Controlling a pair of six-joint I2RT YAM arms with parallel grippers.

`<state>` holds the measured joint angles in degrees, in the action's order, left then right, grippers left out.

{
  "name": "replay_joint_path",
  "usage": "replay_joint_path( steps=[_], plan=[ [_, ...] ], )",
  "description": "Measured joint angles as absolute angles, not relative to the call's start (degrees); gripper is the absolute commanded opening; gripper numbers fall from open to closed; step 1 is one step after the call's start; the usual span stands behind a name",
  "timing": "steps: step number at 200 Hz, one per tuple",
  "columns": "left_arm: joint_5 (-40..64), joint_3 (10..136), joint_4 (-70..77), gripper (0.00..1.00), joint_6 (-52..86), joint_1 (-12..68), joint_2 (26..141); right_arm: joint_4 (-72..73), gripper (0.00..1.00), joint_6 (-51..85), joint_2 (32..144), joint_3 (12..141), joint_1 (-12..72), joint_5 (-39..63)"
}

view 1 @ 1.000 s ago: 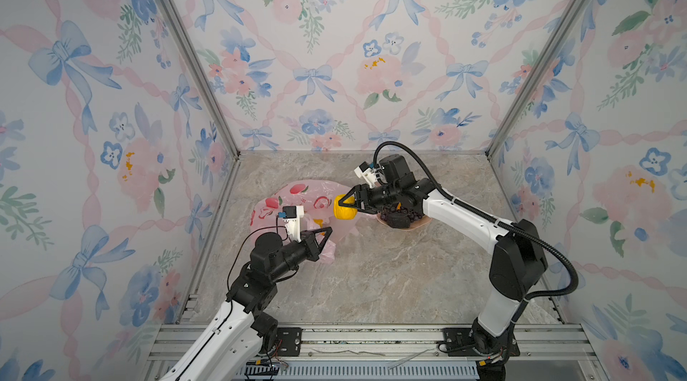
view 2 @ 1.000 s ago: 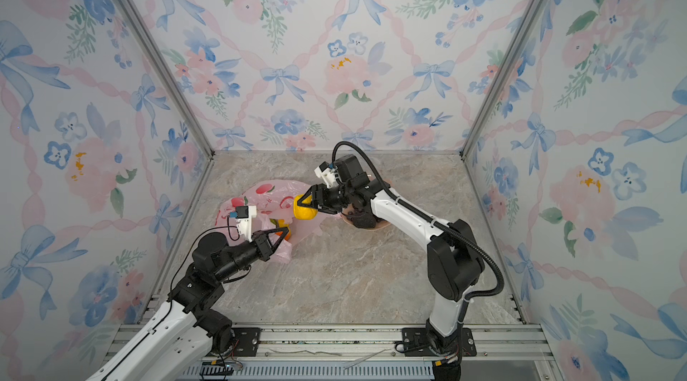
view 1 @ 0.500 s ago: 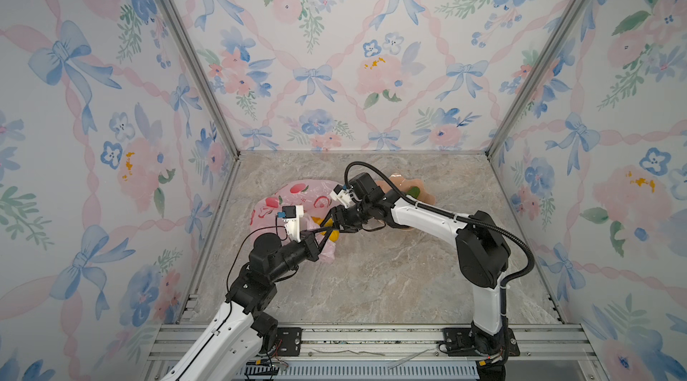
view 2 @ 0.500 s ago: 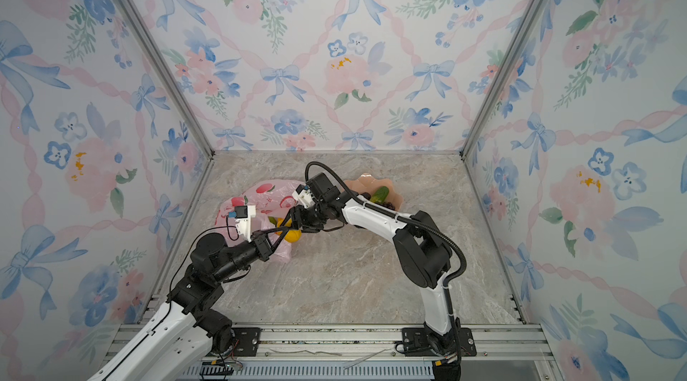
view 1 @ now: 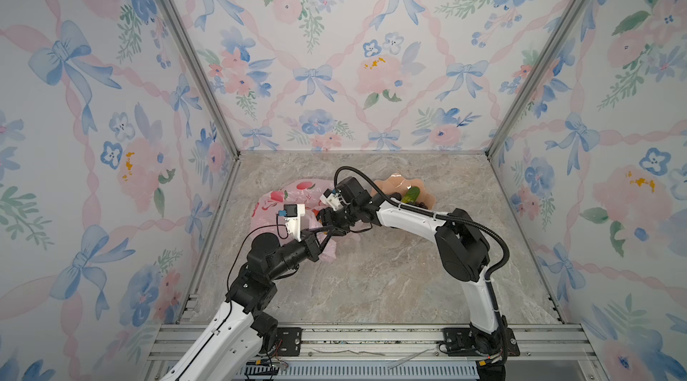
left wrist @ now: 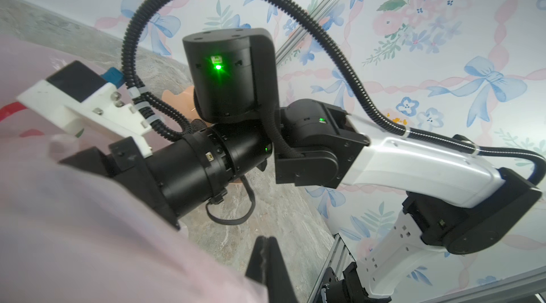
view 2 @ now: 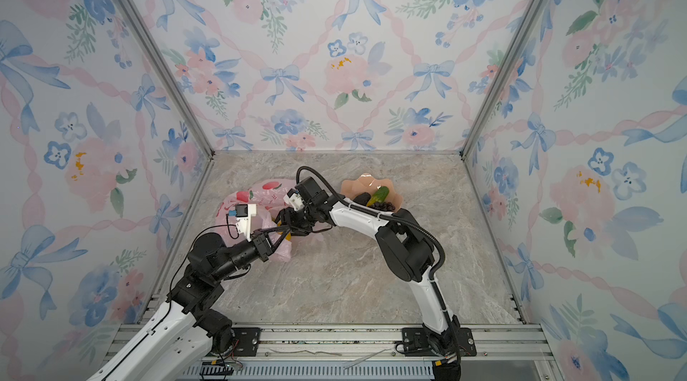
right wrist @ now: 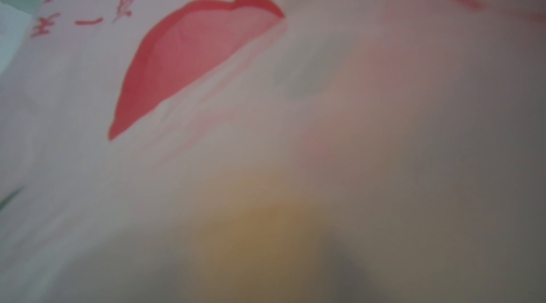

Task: Place the fruits into the plastic bag
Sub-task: Place the fruit in the plastic bag.

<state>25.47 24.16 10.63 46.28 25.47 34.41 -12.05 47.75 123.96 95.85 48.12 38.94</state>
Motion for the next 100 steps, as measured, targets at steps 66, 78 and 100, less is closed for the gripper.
replay_joint_path(
  steps=[66, 78, 100],
  plan=[
    [27.1, 24.1, 13.8, 0.00, 47.9, 27.0, 34.2, 3.0, 0.66, 62.5, 129.9, 100.0, 48.1, 35.4],
    [27.1, 24.0, 14.2, 0.00, 48.0, 27.2, 34.2, 5.2, 0.67, 64.4, 131.2, 101.2, 48.1, 35.0],
    [27.1, 23.6, 14.9, 0.00, 48.1, 27.3, 34.3, 8.0, 0.68, 66.8, 133.1, 102.6, 48.1, 34.2]
  ],
)
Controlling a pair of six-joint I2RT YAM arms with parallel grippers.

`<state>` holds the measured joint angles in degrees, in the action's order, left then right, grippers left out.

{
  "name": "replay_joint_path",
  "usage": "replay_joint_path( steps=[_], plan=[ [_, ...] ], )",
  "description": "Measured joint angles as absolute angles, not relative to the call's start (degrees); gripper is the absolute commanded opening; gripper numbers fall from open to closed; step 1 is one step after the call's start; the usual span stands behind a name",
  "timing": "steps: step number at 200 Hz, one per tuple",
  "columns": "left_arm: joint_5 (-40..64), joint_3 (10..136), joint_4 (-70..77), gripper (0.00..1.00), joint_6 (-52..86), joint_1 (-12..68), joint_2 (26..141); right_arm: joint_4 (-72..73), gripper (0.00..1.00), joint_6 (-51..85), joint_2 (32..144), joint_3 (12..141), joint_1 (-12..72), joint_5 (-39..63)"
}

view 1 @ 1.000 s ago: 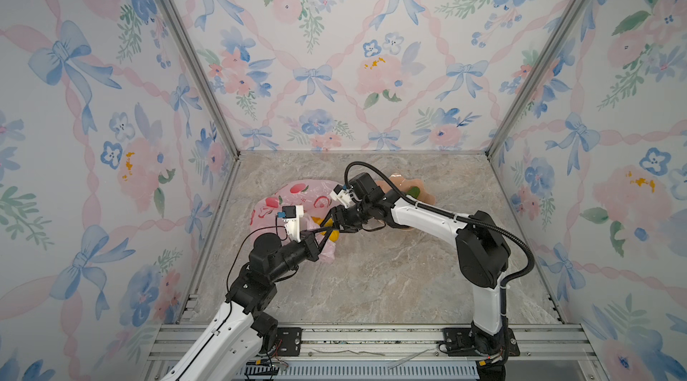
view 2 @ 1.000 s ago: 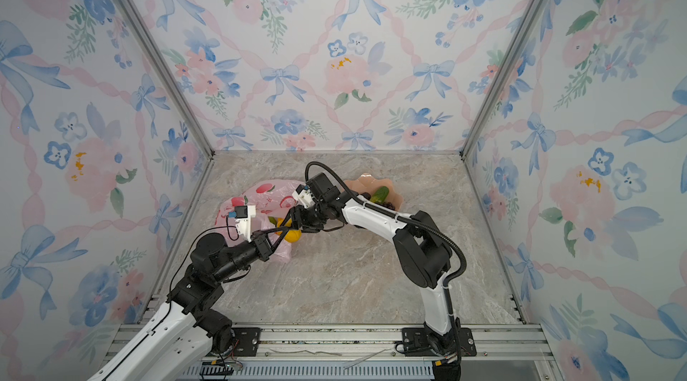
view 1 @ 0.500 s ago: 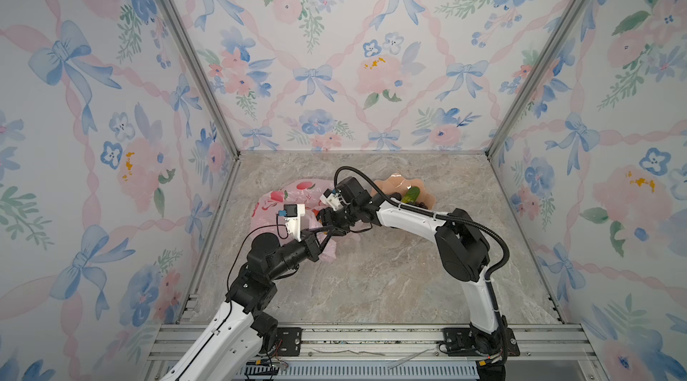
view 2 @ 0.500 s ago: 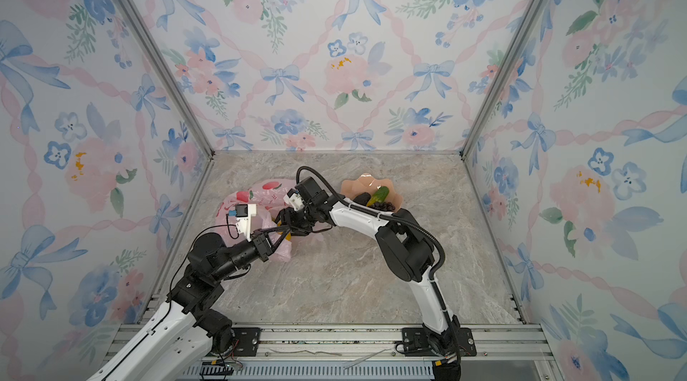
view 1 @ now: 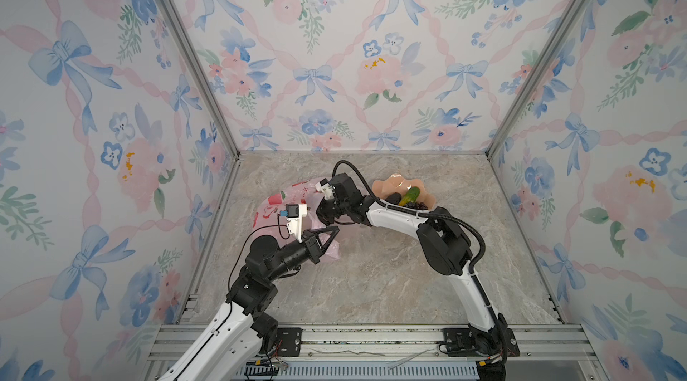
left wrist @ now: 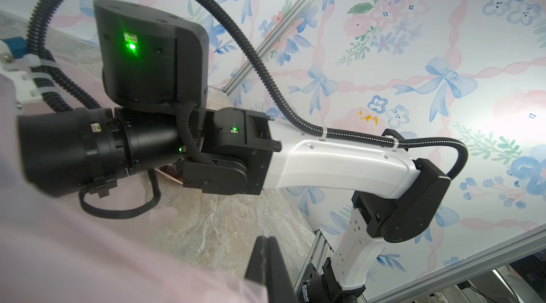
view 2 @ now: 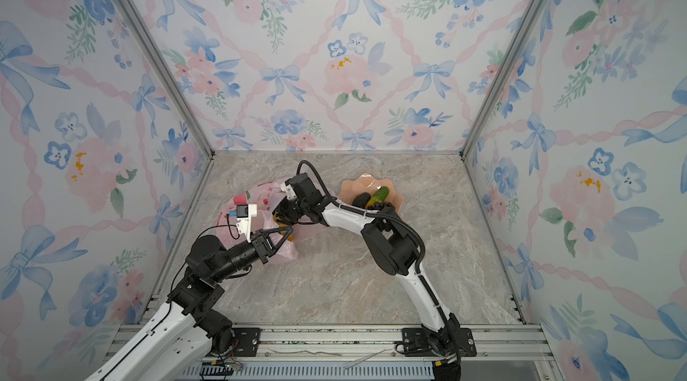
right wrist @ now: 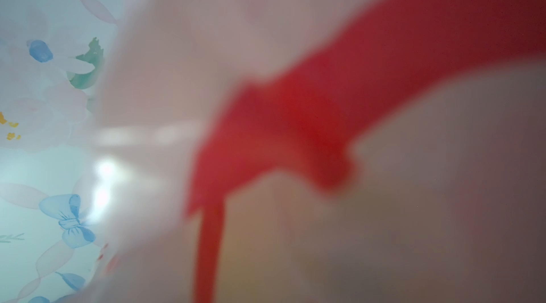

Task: Place the fruits into the plastic bag
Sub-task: Place the fruit in the plastic bag.

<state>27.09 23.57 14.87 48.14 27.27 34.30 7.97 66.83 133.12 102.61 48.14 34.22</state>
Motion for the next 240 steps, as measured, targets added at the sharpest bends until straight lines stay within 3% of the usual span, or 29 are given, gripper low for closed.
replay_joint_path(
  steps=[89, 95, 101, 108, 240],
  plan=[
    [26.9, 22.9, 15.8, 0.00, 48.3, 27.3, 34.8, 10.5, 0.82, 69.0, 134.9, 102.7, 48.2, 33.1],
    [26.9, 22.9, 15.8, 0.00, 48.3, 27.2, 34.8, 10.5, 0.85, 68.9, 134.9, 102.7, 48.2, 33.1],
    [26.9, 22.7, 15.8, 0.00, 48.3, 27.3, 34.8, 10.5, 0.99, 68.8, 134.9, 102.7, 48.2, 33.1],
    [26.9, 22.6, 15.8, 0.00, 48.3, 27.3, 34.8, 10.5, 0.96, 68.9, 134.9, 102.7, 48.2, 32.9],
    [26.8, 22.3, 15.8, 0.00, 48.3, 27.2, 34.7, 6.9, 0.96, 64.0, 134.8, 102.6, 48.2, 32.2]
  ],
)
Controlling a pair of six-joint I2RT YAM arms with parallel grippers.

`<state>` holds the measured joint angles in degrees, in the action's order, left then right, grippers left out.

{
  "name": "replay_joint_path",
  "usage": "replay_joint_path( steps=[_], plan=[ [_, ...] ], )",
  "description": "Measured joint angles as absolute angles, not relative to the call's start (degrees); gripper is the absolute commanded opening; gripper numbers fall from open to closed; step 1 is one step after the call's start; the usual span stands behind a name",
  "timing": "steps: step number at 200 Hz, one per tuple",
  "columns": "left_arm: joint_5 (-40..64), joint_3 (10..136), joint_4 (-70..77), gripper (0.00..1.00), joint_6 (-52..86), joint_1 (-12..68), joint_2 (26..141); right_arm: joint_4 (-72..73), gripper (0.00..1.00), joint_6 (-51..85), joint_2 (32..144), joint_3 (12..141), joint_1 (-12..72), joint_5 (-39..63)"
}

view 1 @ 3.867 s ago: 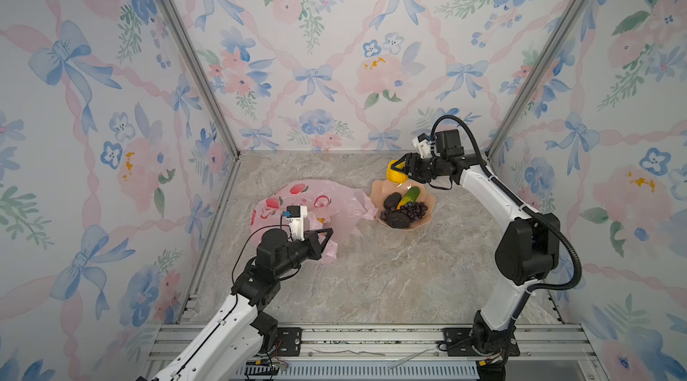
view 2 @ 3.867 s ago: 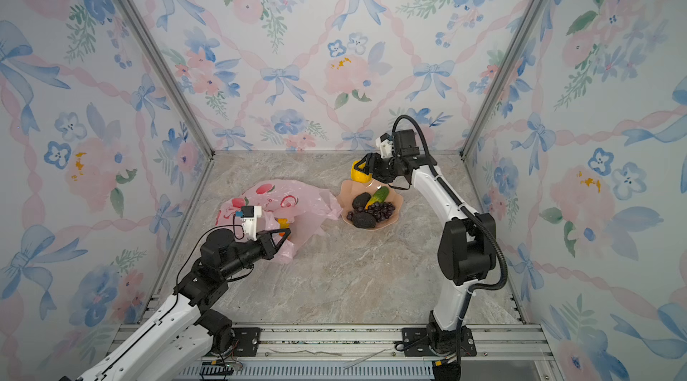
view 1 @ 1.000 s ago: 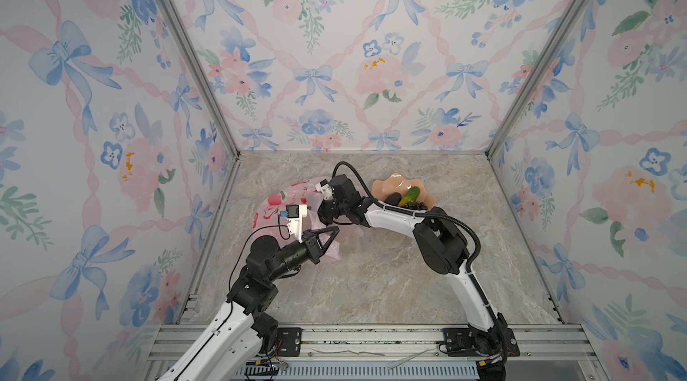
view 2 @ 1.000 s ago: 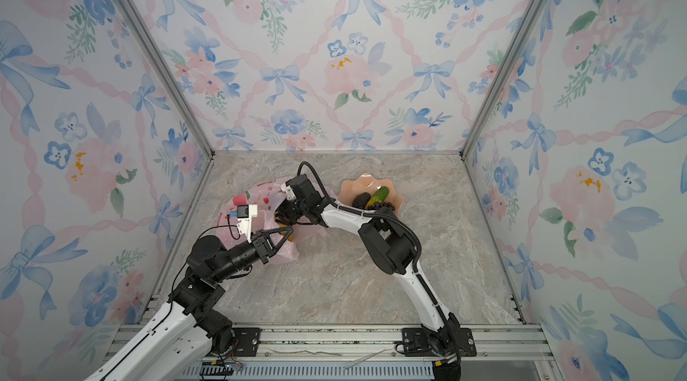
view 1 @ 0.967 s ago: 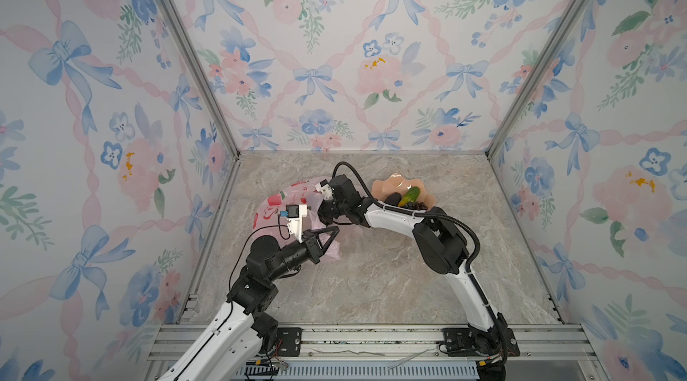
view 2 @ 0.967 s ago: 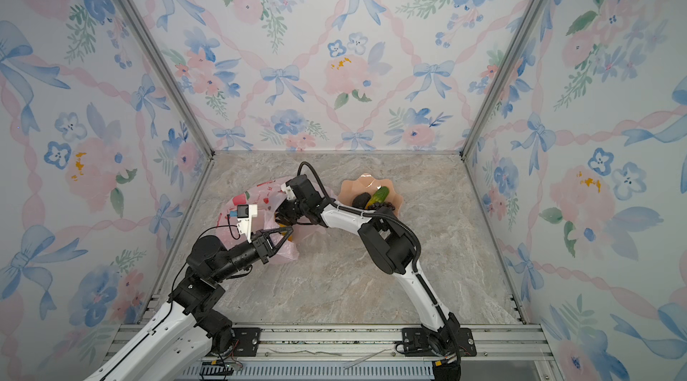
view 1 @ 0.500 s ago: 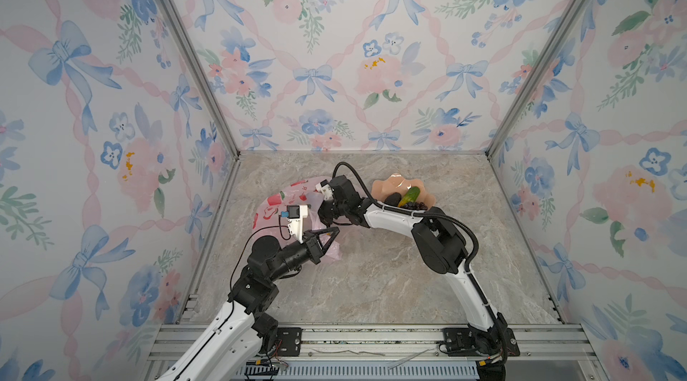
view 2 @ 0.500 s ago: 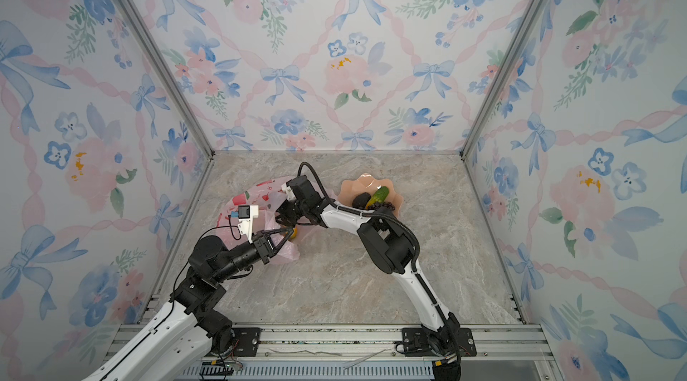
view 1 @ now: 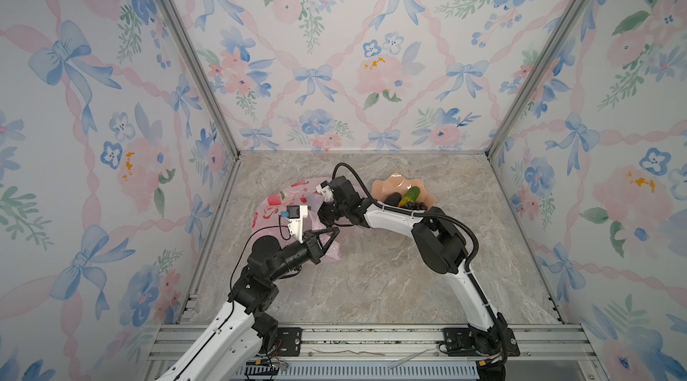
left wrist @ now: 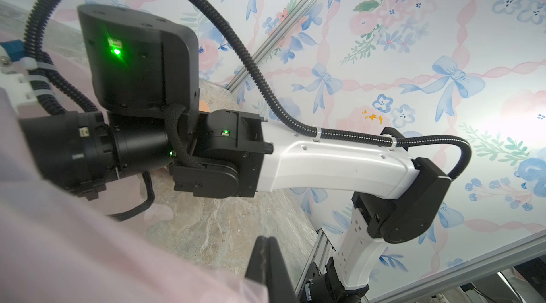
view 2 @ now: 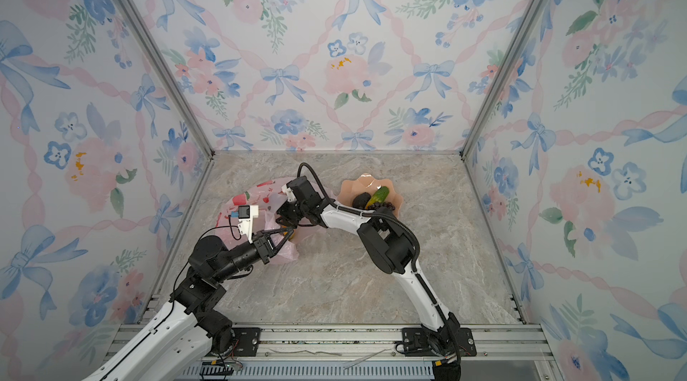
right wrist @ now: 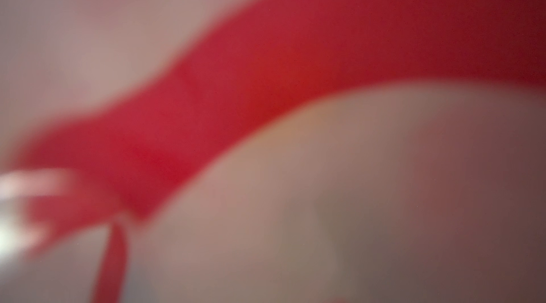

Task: Place the fruits into the plastic bag
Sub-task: Place the fruit in the plastic bag.

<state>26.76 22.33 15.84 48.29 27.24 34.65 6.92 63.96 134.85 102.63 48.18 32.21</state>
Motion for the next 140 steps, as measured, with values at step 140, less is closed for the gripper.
replay_joint_path(
  steps=[140],
  plan=[
    [14.4, 23.0, 2.3, 0.00, 47.4, 25.8, 29.7, -24.3, 0.96, 37.2, 117.5, 101.7, 47.7, 23.0]
  ],
)
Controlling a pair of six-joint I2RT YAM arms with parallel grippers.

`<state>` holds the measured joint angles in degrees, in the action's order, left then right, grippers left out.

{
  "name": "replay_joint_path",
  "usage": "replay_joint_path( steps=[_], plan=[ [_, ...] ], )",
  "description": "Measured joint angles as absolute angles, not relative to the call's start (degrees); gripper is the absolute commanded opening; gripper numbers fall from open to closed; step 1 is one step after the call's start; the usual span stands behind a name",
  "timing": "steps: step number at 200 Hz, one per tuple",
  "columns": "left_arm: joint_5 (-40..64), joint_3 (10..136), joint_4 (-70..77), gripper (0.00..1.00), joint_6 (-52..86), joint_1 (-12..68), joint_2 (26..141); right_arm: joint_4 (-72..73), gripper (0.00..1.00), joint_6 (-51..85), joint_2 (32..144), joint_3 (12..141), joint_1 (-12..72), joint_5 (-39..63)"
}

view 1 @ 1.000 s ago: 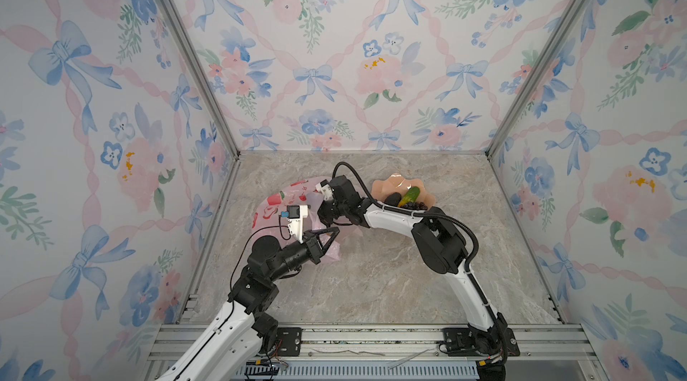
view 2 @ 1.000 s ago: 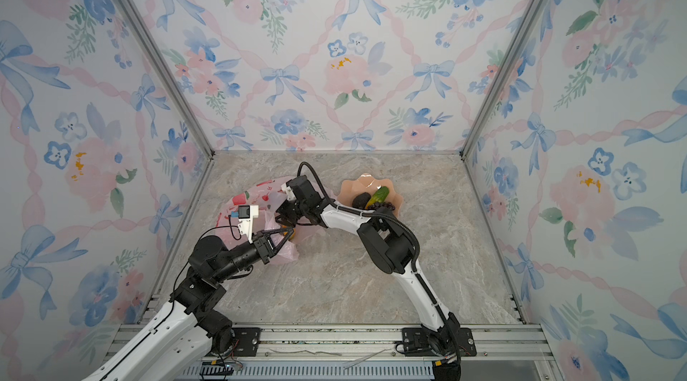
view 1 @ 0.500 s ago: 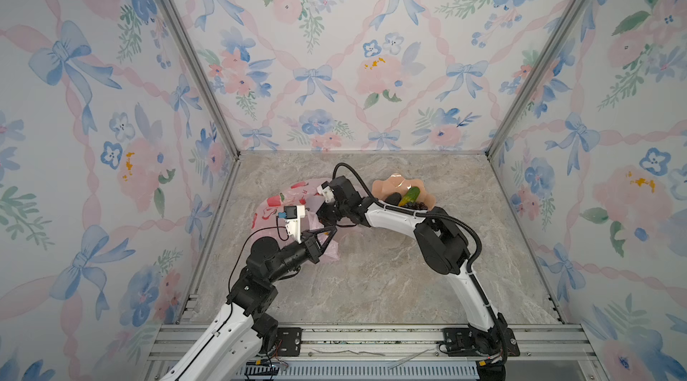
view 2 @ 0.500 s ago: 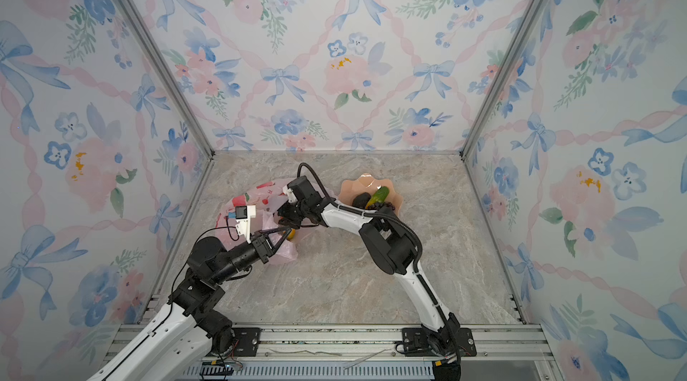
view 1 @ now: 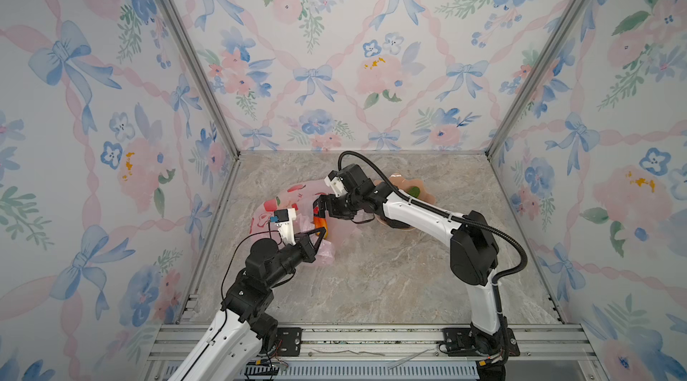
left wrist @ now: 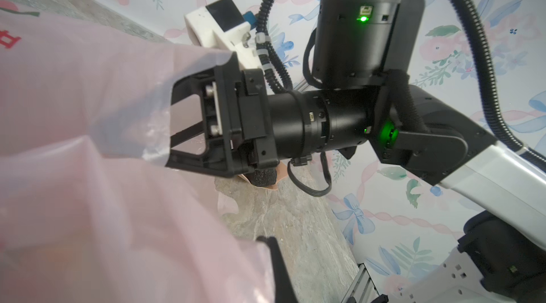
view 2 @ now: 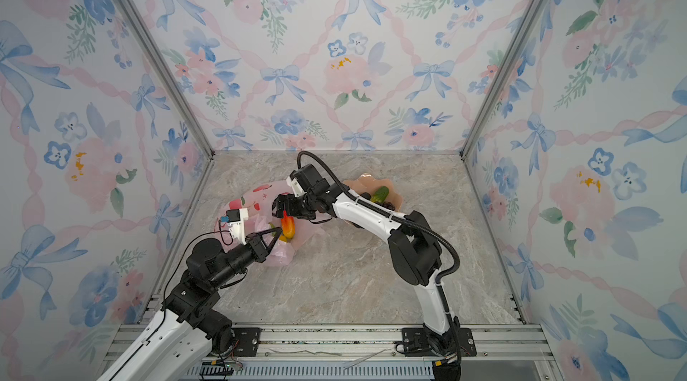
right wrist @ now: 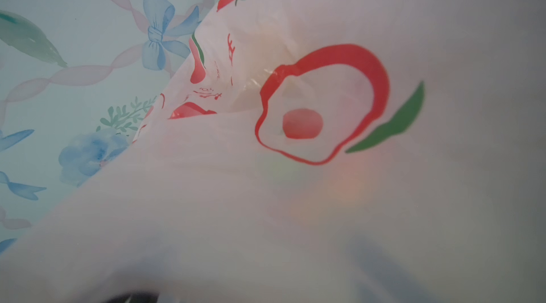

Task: Place the fruits into the plastic bag
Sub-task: Place the fruit in the plastic bag, then pick up the fruit from the plate.

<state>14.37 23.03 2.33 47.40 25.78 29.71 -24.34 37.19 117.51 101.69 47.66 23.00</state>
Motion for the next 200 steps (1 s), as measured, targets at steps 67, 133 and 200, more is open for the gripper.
replay_joint_path(
  steps=[67, 133, 200],
  plan=[
    [13.9, 23.2, 2.3, 0.00, 47.2, 25.4, 30.6, -33.3, 0.96, 29.8, 104.8, 95.7, 47.5, 17.9],
    [12.4, 24.0, 2.0, 0.00, 47.2, 25.4, 29.7, -37.8, 0.96, 25.8, 85.9, 88.0, 43.9, 10.4],
    [12.4, 24.0, 2.0, 0.00, 47.8, 25.4, 30.0, -48.9, 0.96, 24.1, 81.3, 81.1, 33.4, 2.9]
  ],
)
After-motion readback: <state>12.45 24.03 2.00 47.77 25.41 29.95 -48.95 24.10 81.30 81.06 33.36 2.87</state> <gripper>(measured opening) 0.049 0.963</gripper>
